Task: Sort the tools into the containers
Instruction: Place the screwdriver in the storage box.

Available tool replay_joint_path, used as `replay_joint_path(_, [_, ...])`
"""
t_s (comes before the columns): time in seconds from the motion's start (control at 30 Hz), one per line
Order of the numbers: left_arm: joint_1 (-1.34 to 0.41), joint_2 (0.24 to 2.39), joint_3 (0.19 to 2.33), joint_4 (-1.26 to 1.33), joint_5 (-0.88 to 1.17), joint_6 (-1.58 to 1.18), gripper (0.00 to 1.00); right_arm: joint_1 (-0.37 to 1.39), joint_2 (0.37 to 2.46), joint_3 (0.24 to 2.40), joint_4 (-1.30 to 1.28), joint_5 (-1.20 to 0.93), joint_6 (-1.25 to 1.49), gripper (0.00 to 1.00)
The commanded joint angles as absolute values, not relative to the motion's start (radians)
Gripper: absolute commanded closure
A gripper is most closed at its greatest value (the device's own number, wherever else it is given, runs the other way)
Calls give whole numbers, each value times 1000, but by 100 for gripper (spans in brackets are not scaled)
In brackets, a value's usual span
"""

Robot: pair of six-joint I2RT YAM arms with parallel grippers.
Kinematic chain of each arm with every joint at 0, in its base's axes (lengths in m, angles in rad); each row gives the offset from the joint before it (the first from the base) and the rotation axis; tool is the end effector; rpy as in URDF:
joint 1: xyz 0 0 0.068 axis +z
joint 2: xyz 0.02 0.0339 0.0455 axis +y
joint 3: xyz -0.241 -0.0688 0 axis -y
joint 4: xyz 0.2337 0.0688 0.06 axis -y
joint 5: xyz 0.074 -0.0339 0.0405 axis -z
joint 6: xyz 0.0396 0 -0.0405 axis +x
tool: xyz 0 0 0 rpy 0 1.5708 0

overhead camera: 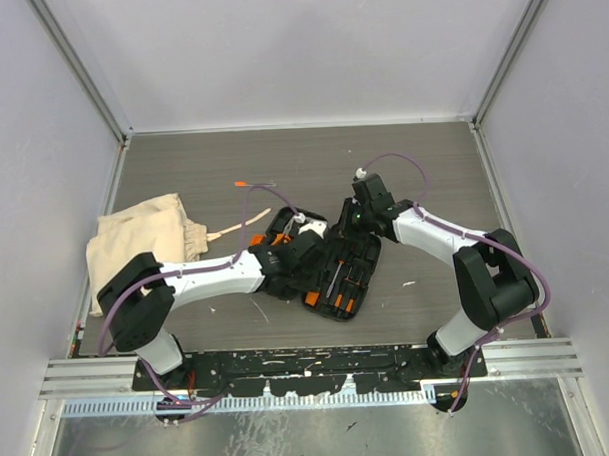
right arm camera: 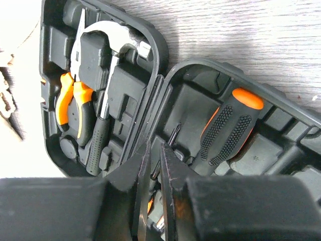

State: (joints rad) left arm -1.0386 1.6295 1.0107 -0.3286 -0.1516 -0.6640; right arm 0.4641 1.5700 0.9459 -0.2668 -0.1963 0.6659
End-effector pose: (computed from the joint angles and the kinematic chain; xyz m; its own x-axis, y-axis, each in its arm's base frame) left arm 0.1703 -0.2773 0.1755 -0.8218 0.1950 -0.5353 0.3817 0.8860 -0.2632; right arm 0.2786 0.1481 0.1789 -0.8858 0.2342 -0.4007 -0.0019 0.8616 0.5077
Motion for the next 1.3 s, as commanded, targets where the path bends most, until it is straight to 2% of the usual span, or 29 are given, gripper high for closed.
replay_joint_path(0.0, [-1033, 1644, 1095, -308, -183, -637, 62, 471, 1563, 973, -233, -171, 690, 81])
replay_joint_path(0.4, [-1033, 1738, 1142, -376, -245, -618, 64, 471, 1579, 965, -234, -190, 680, 80])
replay_joint_path(0.6, [-1033, 1740, 1118, -398, -233, -608, 81, 471, 1581, 961, -234, -182, 679, 80])
replay_joint_path(0.9, [-1032, 1684, 1080, -345, -175, -589, 89, 471, 1546, 963, -239, -166, 680, 78])
replay_joint_path(0.97, [-1033, 1673, 1077, -333, -163, -586, 88, 471, 1545, 967, -247, -169, 675, 77])
replay_joint_path(1.17, [-1033, 1619, 1086, -338, -170, -588, 69, 471, 1516, 955, -250, -165, 684, 77])
replay_joint_path(1.27, [-1033, 1597, 1097, -345, -176, -587, 67, 473, 1519, 963, -263, -172, 685, 77])
